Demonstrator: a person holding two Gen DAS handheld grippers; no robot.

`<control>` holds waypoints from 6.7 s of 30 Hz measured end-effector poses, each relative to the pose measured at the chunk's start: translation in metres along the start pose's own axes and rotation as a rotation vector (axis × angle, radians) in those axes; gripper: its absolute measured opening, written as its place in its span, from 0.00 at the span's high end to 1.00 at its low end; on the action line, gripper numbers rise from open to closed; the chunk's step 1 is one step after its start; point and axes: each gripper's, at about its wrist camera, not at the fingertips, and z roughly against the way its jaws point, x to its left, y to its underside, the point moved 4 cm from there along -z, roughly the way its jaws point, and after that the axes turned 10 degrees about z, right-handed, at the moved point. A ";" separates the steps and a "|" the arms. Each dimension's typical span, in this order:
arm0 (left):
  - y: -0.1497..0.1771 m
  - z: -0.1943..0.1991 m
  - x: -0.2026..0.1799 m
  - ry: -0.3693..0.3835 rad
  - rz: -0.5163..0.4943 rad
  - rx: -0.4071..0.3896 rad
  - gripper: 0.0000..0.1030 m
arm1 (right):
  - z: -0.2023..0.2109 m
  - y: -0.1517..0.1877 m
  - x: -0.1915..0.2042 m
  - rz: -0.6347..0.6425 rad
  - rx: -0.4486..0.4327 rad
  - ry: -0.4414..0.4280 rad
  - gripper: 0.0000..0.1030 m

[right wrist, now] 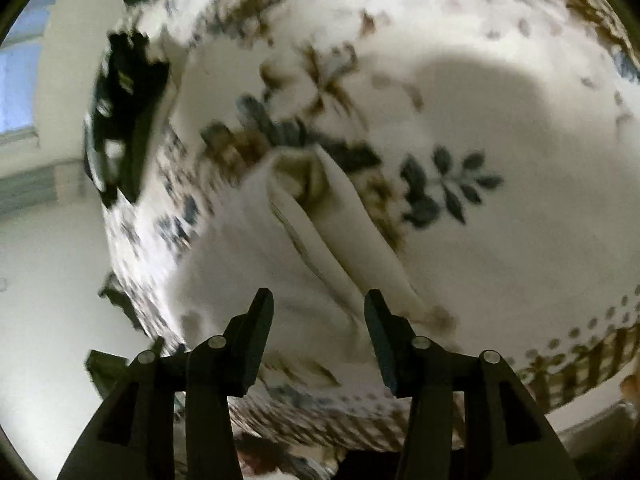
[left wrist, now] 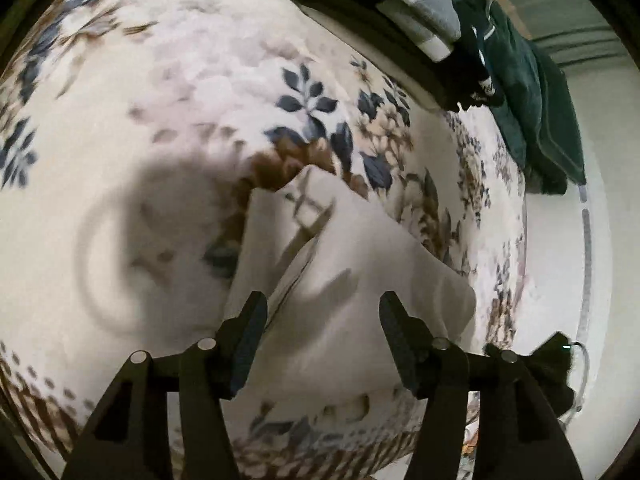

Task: Fold small clothes

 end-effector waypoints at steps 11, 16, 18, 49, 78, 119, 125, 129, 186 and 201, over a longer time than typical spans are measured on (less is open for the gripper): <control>-0.038 -0.047 -0.014 -0.103 -0.114 0.010 0.59 | -0.045 -0.054 0.006 0.052 0.006 0.040 0.52; -0.042 -0.040 -0.018 -0.082 -0.150 -0.017 0.89 | -0.045 -0.083 0.020 0.050 -0.102 0.067 0.93; -0.041 -0.043 -0.015 -0.074 -0.139 -0.003 0.88 | -0.047 -0.093 0.022 0.056 -0.109 0.097 0.93; 0.005 -0.008 0.023 -0.045 0.002 0.022 0.79 | -0.031 -0.029 -0.005 0.124 0.092 0.118 0.67; -0.034 -0.001 0.036 0.031 0.056 -0.037 0.37 | -0.050 -0.085 0.010 0.107 0.057 0.060 0.34; -0.059 0.038 -0.059 0.147 -0.117 -0.023 0.87 | -0.023 -0.072 0.107 0.261 0.106 -0.203 0.77; -0.146 0.077 -0.118 0.167 -0.153 -0.125 0.86 | 0.010 -0.140 0.197 0.348 0.023 -0.229 0.77; -0.216 0.085 -0.150 0.148 -0.171 -0.195 0.86 | 0.009 -0.203 0.255 0.391 -0.026 -0.238 0.77; -0.083 0.265 -0.248 -0.404 -0.422 -0.648 0.00 | 0.238 -0.046 0.418 0.700 -0.556 0.688 0.01; 0.025 0.374 -0.268 -0.305 -0.444 -0.774 0.00 | 0.384 0.109 0.448 0.786 -0.763 0.589 0.01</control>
